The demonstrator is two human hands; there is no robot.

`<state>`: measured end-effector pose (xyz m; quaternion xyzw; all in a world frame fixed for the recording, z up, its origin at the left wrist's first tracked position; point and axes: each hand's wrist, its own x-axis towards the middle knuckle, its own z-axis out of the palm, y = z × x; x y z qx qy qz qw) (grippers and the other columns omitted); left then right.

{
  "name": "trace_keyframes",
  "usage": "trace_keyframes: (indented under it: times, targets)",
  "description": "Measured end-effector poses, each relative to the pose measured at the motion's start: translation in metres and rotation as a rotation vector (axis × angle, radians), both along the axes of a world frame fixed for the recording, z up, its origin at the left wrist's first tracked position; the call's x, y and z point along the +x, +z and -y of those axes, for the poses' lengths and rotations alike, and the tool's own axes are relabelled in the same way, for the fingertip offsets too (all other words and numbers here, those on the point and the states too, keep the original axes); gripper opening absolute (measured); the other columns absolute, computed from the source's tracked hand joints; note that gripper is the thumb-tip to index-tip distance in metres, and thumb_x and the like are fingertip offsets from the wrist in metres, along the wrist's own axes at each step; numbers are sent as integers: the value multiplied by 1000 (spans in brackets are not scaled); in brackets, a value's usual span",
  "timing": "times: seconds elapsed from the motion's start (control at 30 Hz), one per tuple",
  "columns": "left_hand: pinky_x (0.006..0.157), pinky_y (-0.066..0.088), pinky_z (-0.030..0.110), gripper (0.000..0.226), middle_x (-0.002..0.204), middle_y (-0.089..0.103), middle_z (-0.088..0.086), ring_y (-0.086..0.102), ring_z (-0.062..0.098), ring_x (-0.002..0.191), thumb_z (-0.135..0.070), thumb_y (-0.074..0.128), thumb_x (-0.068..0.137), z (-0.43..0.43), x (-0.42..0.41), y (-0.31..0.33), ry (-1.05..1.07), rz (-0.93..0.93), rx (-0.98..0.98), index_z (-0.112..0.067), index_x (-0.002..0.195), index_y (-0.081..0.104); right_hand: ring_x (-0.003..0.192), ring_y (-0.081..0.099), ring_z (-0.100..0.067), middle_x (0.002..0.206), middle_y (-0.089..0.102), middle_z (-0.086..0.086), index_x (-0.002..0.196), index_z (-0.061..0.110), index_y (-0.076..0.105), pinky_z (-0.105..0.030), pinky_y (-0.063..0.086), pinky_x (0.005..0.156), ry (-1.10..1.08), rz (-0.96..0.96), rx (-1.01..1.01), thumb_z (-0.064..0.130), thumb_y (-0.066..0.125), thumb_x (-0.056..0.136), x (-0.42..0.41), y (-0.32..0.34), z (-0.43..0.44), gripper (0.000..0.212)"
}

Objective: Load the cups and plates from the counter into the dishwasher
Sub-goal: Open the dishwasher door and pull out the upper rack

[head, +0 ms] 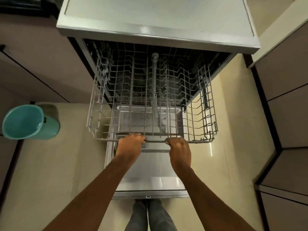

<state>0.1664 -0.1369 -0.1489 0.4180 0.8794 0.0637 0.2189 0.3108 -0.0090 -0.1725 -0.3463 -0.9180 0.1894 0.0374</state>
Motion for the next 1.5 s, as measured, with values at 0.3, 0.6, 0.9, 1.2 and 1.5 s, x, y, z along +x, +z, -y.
trace_keyframes:
  times: [0.3, 0.6, 0.9, 1.2, 1.5]
  targets:
    - [79, 50, 29, 24, 113, 62, -4, 61, 13, 97, -20, 42, 101, 26, 31, -2, -34, 18, 6, -26, 119, 57, 86, 63, -15, 88, 73, 4, 95, 18, 74, -25, 51, 75, -26, 37, -26, -1, 73, 78, 33, 2, 25, 26]
    - [83, 53, 34, 21, 111, 61, -4, 58, 14, 99, -25, 42, 101, 42, 49, -2, -19, 51, -19, -25, 117, 55, 94, 65, -15, 98, 73, 2, 99, 18, 74, -26, 53, 82, 9, 66, -55, 2, 74, 78, 50, 1, 37, 26]
    - [77, 47, 27, 21, 106, 63, -4, 59, 12, 93, -33, 42, 100, 47, 60, 9, 47, 102, -12, -26, 109, 60, 90, 67, -17, 97, 74, 2, 100, 20, 75, -27, 54, 76, 43, 144, -96, -4, 70, 79, 62, 13, 39, 32]
    - [99, 42, 32, 34, 128, 56, 0, 52, 16, 116, -34, 44, 99, 60, 76, 16, 40, 194, 18, -21, 130, 51, 75, 59, -14, 89, 69, 0, 97, 19, 69, -18, 35, 59, 88, 124, -139, 25, 52, 98, 67, 32, 42, 18]
    - [98, 44, 34, 34, 118, 57, -2, 54, 17, 109, -34, 49, 96, 78, 55, 75, 156, -6, 212, -17, 126, 52, 79, 55, -12, 86, 60, 3, 95, 16, 63, -25, 48, 68, 82, -139, -157, 25, 47, 99, 29, 92, 36, 19]
